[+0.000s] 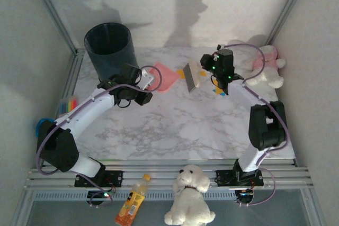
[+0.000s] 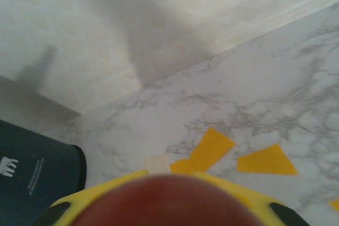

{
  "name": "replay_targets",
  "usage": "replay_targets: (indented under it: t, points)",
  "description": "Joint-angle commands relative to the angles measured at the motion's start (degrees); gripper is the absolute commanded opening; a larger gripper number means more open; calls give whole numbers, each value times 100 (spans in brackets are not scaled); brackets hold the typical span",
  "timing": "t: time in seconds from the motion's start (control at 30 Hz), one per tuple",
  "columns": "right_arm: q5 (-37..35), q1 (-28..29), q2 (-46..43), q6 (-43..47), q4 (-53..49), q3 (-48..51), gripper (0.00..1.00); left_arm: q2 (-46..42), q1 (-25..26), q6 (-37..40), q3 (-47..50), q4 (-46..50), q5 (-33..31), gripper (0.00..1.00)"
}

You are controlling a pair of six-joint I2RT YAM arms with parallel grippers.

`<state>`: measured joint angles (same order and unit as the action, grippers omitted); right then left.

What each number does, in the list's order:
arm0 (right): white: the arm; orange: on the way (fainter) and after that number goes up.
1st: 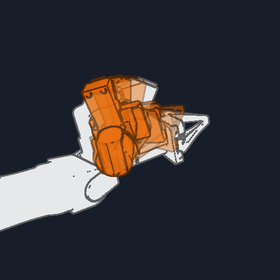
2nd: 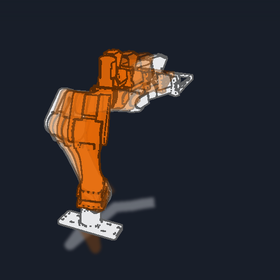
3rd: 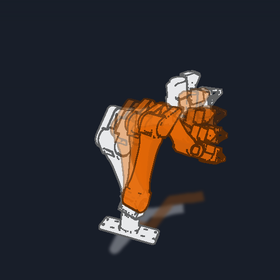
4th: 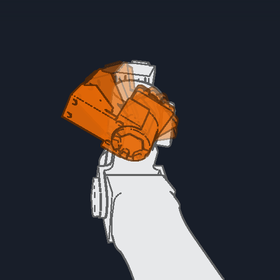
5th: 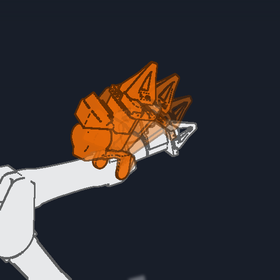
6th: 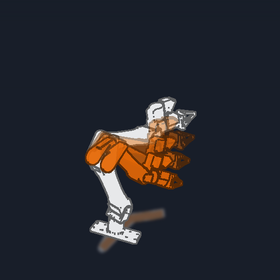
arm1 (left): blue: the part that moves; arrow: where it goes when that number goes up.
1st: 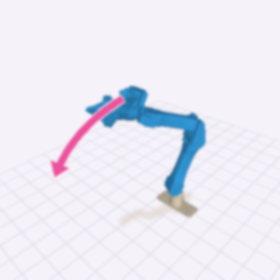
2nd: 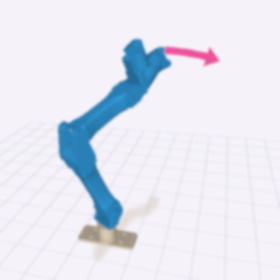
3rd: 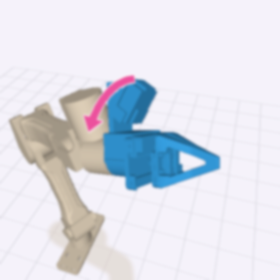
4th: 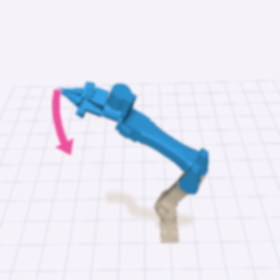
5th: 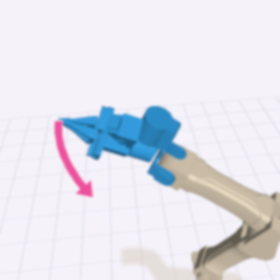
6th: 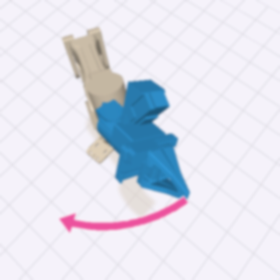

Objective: Sweep away the paper scraps from the table

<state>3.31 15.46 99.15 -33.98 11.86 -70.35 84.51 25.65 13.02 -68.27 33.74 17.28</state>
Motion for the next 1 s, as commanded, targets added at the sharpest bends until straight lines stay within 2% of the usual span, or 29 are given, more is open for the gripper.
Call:
replay_targets:
  t: [0.0,0.33,0.47,0.97]
  points:
    - [253,-53,497,-376,424,-617,0,-72,171,376,162,176,-234,0]
    - [132,-57,1933,-1100,386,-2087,0,315,375,605,384,357,-513,0]
    - [-222,-61,2257,-1268,163,-2433,0,408,467,652,450,356,-507,0]
    - [-1329,-80,2282,-909,-712,-2263,0,776,803,759,568,388,-495,0]
